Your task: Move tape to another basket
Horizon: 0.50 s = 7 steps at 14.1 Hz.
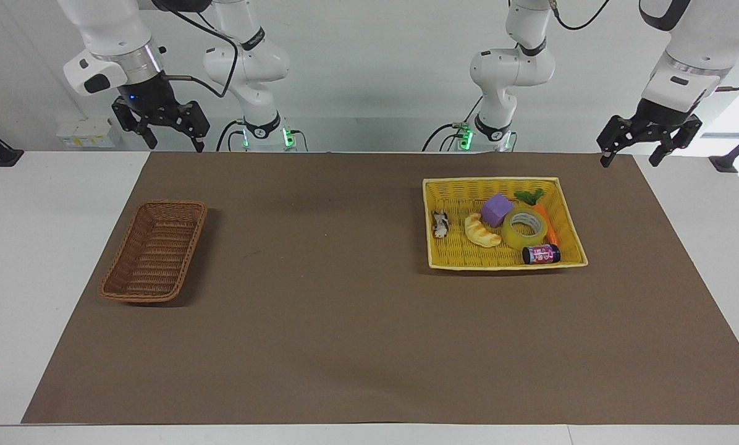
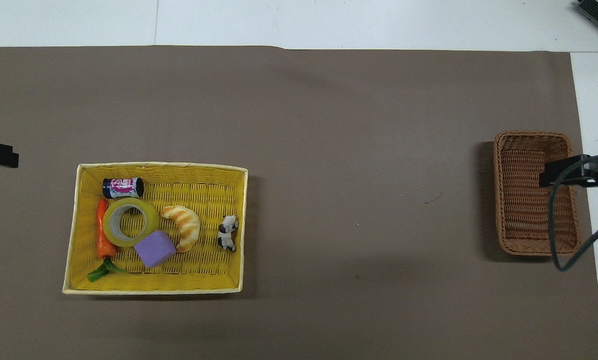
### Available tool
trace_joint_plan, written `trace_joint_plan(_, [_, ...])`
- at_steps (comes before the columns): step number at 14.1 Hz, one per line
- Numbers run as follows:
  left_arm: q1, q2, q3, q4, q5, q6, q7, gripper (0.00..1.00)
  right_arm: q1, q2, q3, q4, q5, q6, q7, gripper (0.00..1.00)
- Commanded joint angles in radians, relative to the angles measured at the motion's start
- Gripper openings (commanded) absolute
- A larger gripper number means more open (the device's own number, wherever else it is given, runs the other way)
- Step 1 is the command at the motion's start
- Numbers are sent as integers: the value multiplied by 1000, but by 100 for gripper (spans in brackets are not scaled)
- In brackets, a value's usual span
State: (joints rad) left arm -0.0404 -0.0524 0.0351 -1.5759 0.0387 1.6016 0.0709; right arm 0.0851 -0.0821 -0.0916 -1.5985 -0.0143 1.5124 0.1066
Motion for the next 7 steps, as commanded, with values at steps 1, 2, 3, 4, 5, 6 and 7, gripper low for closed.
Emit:
trace_joint_plan(1, [5, -18, 2, -15, 7, -19, 12, 100, -13, -18, -2, -17, 16, 6, -19, 100])
trace_joint_plan(2, [5, -24, 2, -21, 7, -15, -2, 100, -15, -19, -2, -18, 16, 2, -24, 100])
trace_joint_plan(3, [5, -24, 2, -19, 7, -15, 0, 100, -12, -19, -2, -18, 16, 3, -24, 100])
trace_joint_plan(4, [5, -23, 3, -18, 7, -15, 4, 100, -11, -19, 0, -18, 16, 3, -22, 100])
trace_joint_plan(5, [5, -21, 2, -15, 7, -14, 4, 100, -11, -19, 1, -18, 17, 3, -22, 100])
trace_joint_plan(6, [5, -20, 2, -13, 7, -15, 3, 100, -11, -22, 0, -21, 17, 3, -24, 100])
trace_joint_plan(7, [4, -21, 2, -15, 7, -17, 4, 100, -11, -24, 1, -24, 17, 3, -24, 100])
